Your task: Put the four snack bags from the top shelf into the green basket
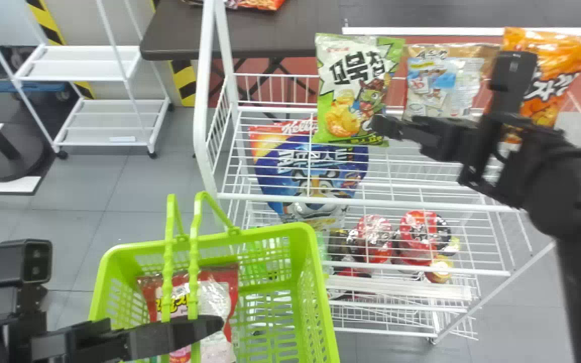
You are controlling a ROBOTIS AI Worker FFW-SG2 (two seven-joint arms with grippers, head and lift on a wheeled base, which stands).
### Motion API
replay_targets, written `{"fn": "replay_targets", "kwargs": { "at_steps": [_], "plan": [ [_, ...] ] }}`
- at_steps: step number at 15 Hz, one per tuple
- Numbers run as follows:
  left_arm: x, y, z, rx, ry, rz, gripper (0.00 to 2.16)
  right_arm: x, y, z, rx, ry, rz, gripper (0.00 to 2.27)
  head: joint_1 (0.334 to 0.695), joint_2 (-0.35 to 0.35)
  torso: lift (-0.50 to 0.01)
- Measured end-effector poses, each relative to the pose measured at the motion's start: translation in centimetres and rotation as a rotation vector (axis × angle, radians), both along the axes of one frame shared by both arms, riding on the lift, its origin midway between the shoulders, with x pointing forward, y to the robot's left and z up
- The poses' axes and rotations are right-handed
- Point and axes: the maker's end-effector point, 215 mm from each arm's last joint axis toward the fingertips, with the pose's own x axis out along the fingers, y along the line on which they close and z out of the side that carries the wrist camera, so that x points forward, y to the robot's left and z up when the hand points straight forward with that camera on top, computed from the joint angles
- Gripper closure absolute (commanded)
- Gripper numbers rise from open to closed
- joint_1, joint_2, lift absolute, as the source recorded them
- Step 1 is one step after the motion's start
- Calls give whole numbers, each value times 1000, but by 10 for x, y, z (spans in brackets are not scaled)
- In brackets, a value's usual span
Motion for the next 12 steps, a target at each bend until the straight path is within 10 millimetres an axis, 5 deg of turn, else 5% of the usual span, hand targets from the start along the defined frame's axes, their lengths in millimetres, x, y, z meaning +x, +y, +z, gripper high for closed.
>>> {"fn": "replay_targets", "kwargs": {
  "at_steps": [5, 7, 9, 11, 12],
  "plan": [
    [9, 2, -1, -11, -5, -3, 2148, 56, 17, -19, -108, -16, -18, 100, 695, 36, 0],
    [11, 3, -3, -15, -5, -1, 2148, 69, 29, -27, -156, -11, -10, 394, 695, 54, 0],
    [11, 4, -4, -17, -3, 1, 2148, 77, 42, -36, -195, 6, 14, 957, 695, 68, 0],
    [11, 4, -4, -18, -4, 0, 2148, 78, 50, -39, -211, 12, 32, 2125, 695, 80, 0],
    [11, 4, -4, -20, -3, 0, 2148, 78, 51, -41, -217, 17, 35, 2246, 695, 82, 0]
  ]
}}
